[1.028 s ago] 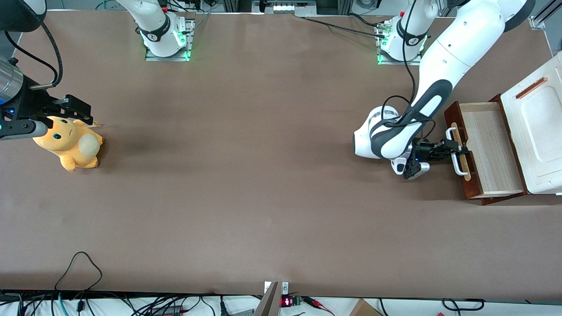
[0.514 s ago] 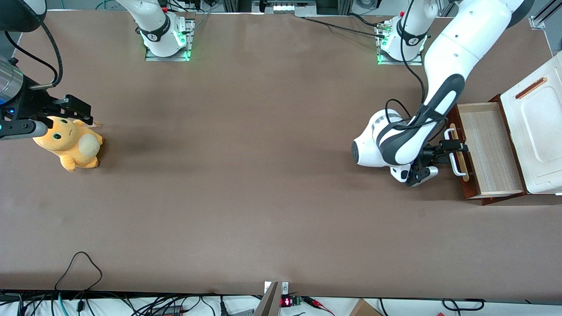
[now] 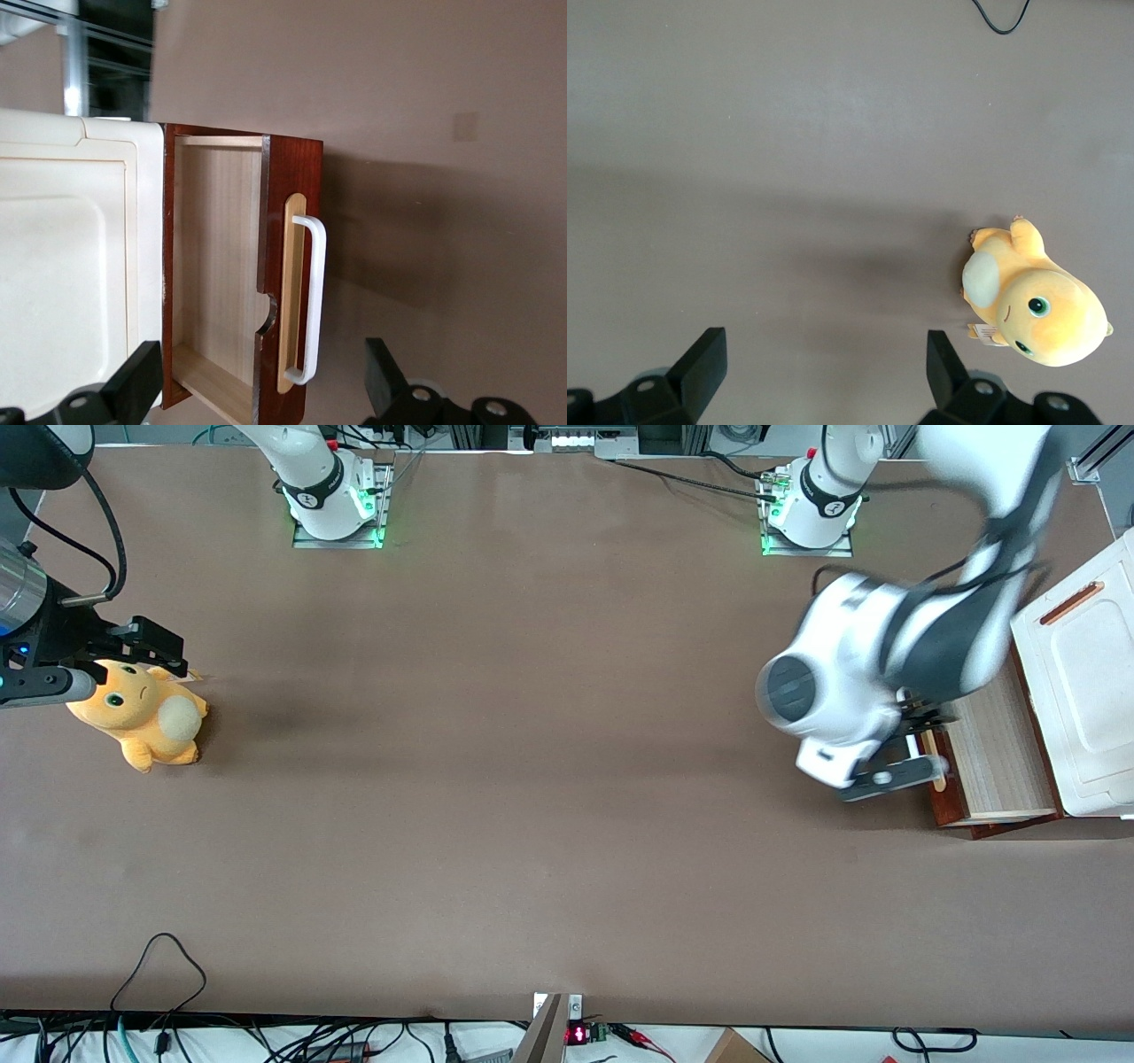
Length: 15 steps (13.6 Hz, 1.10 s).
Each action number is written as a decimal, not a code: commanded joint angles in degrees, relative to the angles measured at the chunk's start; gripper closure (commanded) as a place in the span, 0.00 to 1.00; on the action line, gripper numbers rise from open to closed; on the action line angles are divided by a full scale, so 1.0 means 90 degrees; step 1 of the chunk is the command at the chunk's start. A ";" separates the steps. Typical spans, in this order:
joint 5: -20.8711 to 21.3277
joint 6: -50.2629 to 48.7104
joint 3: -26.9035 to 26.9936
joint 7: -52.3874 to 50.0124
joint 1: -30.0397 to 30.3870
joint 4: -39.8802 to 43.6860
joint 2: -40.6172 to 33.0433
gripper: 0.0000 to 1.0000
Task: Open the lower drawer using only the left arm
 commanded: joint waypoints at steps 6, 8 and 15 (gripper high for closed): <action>-0.4562 0.1062 0.2258 0.3366 -0.0335 -0.1144 -0.2441 0.00; -0.4896 0.1062 0.2415 0.3962 -0.0335 -0.1477 -0.2842 0.00; -0.4623 0.0877 0.2425 0.4073 -0.0286 -0.1508 -0.2981 0.00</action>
